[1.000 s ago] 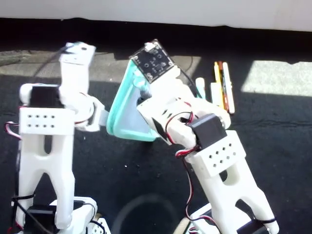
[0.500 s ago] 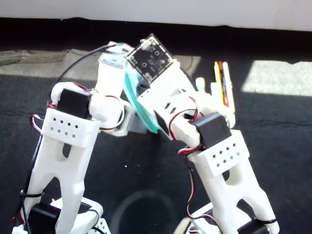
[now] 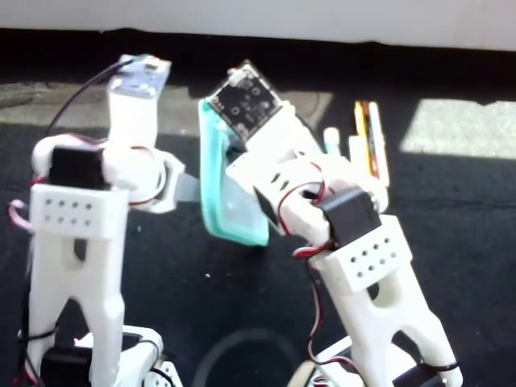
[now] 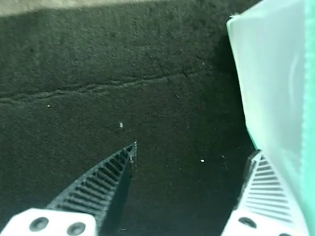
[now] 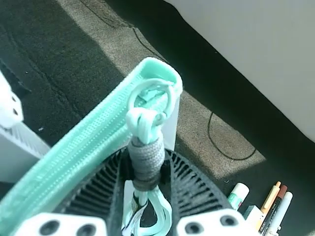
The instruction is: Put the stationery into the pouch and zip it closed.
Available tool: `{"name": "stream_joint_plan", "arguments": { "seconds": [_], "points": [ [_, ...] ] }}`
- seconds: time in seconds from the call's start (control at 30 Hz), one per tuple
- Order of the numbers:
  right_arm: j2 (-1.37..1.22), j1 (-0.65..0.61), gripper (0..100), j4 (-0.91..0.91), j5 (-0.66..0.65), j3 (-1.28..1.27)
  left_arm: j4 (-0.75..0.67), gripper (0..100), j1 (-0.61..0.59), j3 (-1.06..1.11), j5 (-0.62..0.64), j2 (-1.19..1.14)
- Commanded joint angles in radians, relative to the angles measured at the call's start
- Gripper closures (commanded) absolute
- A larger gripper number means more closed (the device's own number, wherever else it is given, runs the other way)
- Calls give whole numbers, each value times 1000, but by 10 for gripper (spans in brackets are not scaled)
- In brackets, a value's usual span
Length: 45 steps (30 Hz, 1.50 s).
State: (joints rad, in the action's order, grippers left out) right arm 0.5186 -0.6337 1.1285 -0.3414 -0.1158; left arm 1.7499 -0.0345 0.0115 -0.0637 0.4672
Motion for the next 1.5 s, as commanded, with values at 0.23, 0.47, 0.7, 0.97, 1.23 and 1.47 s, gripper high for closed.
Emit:
{"name": "stream_joint_plan", "arguments": {
  "seconds": [0.23, 0.47, 0.7, 0.97, 1.23, 1.47],
  "points": [
    [16, -2, 993, 8, -5, -41, -155, 649, -140, -50, -114, 189],
    [16, -1, 993, 62, -5, -56, -279, 649, -131, -239, -8, 39],
    [16, -1, 993, 101, -5, -54, -163, 649, 19, -679, -20, -240],
    [16, 1, 993, 101, -5, -54, -31, 649, 111, -986, -106, -469],
    [16, 4, 993, 101, -9, -54, 14, 649, 105, -1006, -153, -492],
    [16, 4, 993, 94, -9, -54, 15, 649, 90, -1004, -224, -452]
  ]
}}
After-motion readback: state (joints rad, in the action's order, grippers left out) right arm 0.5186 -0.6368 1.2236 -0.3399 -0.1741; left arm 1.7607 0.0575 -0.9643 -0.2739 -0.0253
